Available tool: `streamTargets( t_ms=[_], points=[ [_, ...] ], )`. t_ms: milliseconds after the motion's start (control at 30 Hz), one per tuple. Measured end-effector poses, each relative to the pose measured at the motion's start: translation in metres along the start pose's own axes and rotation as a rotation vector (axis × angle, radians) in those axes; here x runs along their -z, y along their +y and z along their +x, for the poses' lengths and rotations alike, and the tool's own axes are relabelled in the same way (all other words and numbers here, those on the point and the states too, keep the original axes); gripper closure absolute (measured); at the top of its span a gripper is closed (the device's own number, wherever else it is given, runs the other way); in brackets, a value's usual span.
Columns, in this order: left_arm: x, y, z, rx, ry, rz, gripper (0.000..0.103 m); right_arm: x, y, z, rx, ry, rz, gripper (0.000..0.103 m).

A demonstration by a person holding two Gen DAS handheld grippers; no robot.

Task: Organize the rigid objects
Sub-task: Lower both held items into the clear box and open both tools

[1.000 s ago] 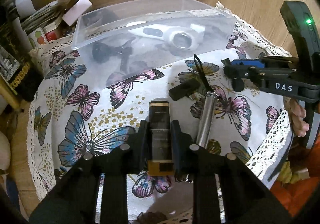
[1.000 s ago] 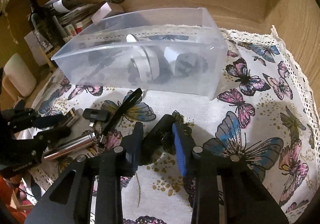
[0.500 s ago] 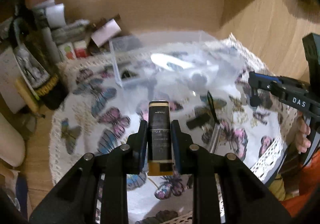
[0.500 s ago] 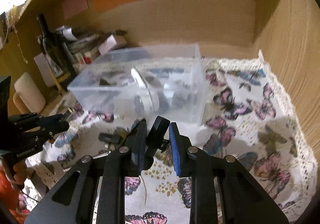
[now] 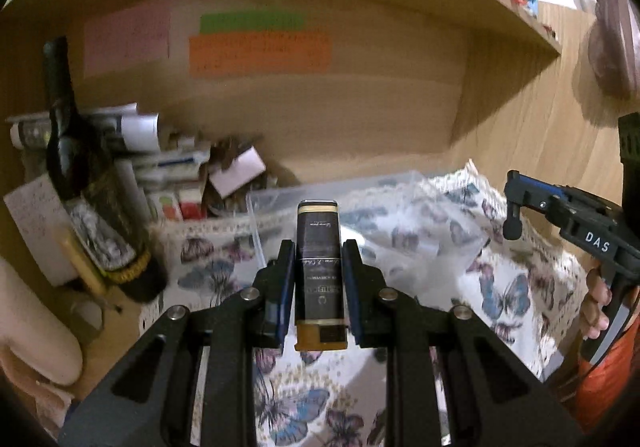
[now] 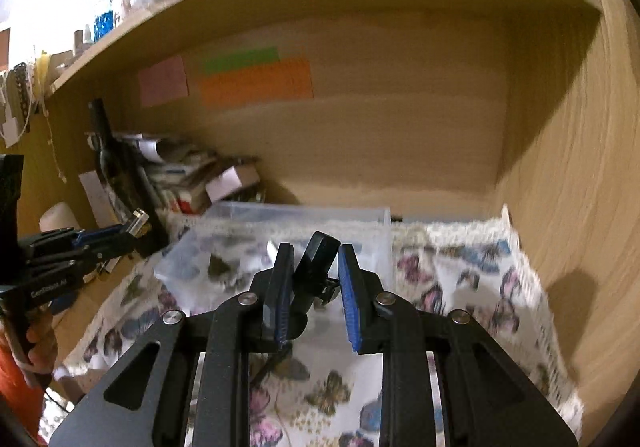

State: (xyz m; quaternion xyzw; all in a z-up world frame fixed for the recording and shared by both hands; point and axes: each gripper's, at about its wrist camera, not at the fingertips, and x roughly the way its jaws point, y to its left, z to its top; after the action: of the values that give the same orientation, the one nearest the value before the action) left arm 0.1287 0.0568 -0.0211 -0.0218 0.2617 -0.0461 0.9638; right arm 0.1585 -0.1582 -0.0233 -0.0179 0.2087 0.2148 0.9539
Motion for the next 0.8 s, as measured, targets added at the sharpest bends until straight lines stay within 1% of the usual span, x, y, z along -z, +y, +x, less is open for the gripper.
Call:
streamTargets(
  t_ms=[133,233,367,500,567,600,633,800],
  points=[
    [-0.015,-0.001,0.013,0.001,0.006,-0.009,0.08,-0.013,0.0,0.013,0.004,-0.005,-0.013,0.082],
    [-0.02,-0.004,0.03,-0.002,0.026,-0.003,0.08,-0.017,-0.001,0.03,0.006,0.018,-0.026,0.082],
    [-0.021,-0.008,0.058,-0.01,0.058,0.005,0.08,-0.014,-0.005,0.061,-0.001,0.087,-0.024,0.082],
    [-0.018,-0.011,0.086,-0.015,0.114,0.016,0.08,-0.007,-0.007,0.089,-0.002,0.156,-0.021,0.082],
    [-0.016,-0.012,0.097,-0.005,0.152,0.02,0.08,-0.003,-0.008,0.102,-0.003,0.191,-0.021,0.082],
    [-0.015,-0.013,0.103,0.003,0.182,0.025,0.08,-0.001,-0.009,0.108,-0.002,0.205,-0.019,0.082],
    [-0.013,-0.013,0.107,0.002,0.195,0.029,0.08,0.002,-0.01,0.113,-0.003,0.221,-0.018,0.082],
    [-0.009,-0.016,0.127,0.002,0.234,0.039,0.08,0.01,-0.011,0.128,-0.005,0.265,-0.011,0.082]
  ],
)
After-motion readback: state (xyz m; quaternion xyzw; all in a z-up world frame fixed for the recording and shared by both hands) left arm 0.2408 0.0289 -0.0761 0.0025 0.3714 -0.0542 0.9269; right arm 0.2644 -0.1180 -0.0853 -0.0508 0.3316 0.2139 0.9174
